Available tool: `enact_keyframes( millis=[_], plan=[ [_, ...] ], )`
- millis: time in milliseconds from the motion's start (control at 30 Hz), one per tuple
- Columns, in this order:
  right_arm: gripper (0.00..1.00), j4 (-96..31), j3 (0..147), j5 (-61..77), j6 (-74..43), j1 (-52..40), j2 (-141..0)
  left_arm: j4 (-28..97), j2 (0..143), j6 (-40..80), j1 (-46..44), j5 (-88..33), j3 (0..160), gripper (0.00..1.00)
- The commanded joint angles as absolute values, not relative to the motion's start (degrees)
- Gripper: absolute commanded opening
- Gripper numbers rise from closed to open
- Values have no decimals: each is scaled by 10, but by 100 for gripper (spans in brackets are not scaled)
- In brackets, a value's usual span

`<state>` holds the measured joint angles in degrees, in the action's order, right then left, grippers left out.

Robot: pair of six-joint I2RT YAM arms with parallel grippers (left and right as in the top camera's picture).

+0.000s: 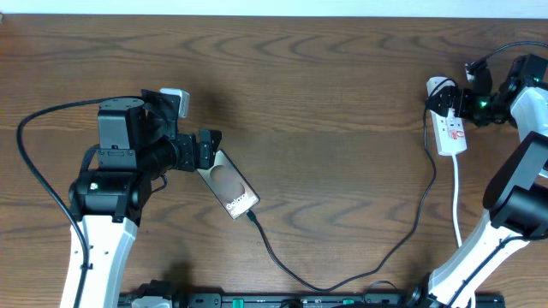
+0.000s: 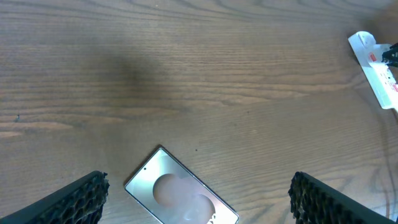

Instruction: Plug charger to phone and switch on socket

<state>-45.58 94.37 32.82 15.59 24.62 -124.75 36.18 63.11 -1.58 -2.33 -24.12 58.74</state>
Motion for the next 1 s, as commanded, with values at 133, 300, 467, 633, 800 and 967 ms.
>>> enact_keyframes(
  millis=[133, 300, 467, 633, 800, 967],
  plan=[
    [99, -486, 919, 377, 137, 231, -1260, 364, 628, -25, -24, -249, 586, 93],
    [99, -475, 898, 381, 133, 229, -1260, 364, 628, -25, -24, -249, 586, 93],
    [99, -445, 867, 390, 123, 226, -1260, 364, 628, -25, -24, -249, 586, 93],
    [99, -446, 872, 382, 119, 230, -1259, 364, 628, -25, -24, -249, 586, 93],
    [99, -500, 914, 296, 105, 256, -1259, 364, 628, -25, -24, -249, 586, 93],
    [99, -568, 976, 171, 67, 286, -1250, 364, 628, -26, -24, -249, 586, 93]
  ],
)
